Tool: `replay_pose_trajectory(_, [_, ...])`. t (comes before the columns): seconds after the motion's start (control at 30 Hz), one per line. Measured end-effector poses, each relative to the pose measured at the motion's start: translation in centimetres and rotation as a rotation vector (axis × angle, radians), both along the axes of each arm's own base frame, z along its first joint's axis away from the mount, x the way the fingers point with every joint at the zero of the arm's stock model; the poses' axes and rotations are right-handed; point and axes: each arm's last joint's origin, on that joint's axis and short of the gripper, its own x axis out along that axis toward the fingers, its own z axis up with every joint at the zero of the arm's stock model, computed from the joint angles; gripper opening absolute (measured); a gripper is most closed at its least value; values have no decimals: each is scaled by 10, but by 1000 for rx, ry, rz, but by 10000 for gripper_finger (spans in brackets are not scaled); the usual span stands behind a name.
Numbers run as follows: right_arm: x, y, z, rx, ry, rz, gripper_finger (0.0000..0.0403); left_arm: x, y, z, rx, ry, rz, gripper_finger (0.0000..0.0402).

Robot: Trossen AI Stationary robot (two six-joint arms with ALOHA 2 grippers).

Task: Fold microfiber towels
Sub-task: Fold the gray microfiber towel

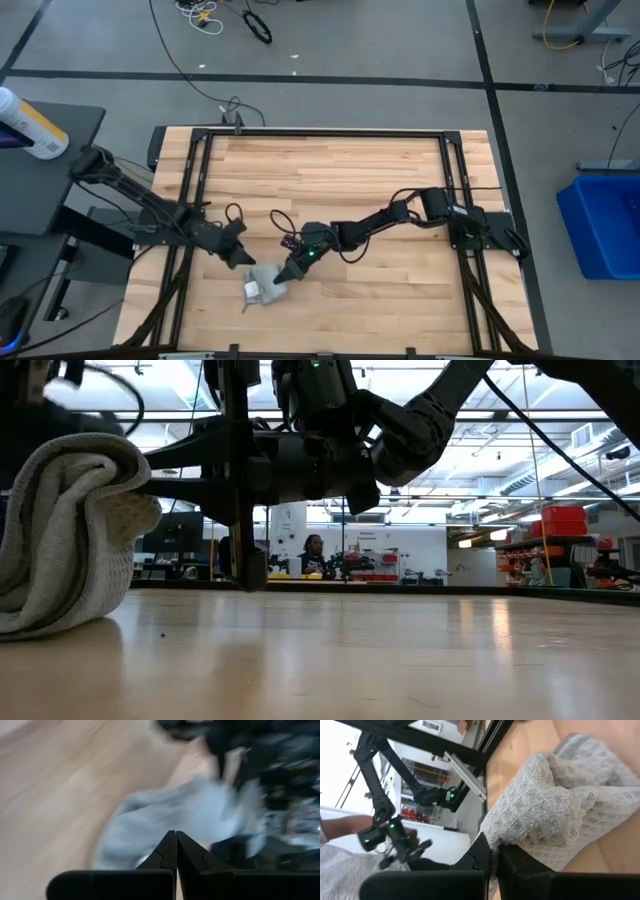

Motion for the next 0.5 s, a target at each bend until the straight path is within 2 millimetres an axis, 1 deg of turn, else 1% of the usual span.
replay_pose_trajectory(0.1, [1,-3,-1,-6,8,-20,10,1,1,14,-51,-124,31,0])
replay_pose_trajectory(0.2, [1,-7,-1,-8,6,-28,10,5,-3,21,-110,-180,-16,0])
replay_pose_trajectory(0.27, [2,-10,-1,-12,5,-31,10,6,-7,17,-125,-146,-48,0])
replay_pose_trajectory(0.43, [3,-17,-1,-11,8,-46,10,10,-15,0,-126,-18,-147,0])
replay_pose_trajectory(0.5, [3,-19,-1,-11,8,-49,10,13,-18,-2,-130,-20,-180,0])
